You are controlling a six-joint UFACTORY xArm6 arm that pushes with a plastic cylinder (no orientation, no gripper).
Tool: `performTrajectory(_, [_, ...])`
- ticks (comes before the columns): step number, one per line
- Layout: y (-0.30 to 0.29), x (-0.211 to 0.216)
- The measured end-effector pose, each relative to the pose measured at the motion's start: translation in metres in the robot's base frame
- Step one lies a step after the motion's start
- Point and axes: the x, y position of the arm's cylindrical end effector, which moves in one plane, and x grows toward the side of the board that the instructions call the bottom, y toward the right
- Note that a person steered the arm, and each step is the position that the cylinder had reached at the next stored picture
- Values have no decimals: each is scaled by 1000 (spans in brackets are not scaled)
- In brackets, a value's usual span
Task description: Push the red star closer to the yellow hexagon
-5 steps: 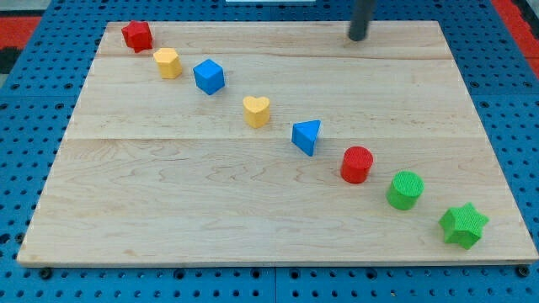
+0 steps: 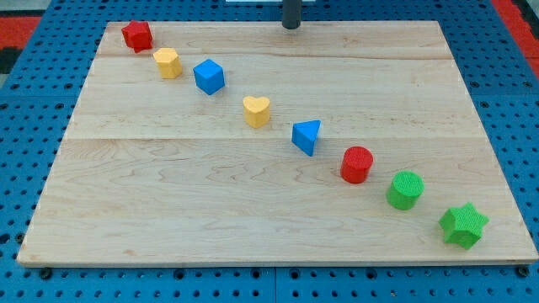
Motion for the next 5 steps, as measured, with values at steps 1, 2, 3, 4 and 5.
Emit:
performTrajectory(1, [-16, -1])
performTrajectory(2, [-41, 0])
performTrajectory(3, [-71, -1])
performTrajectory(4, [-86, -1])
performTrajectory(5, [-92, -2])
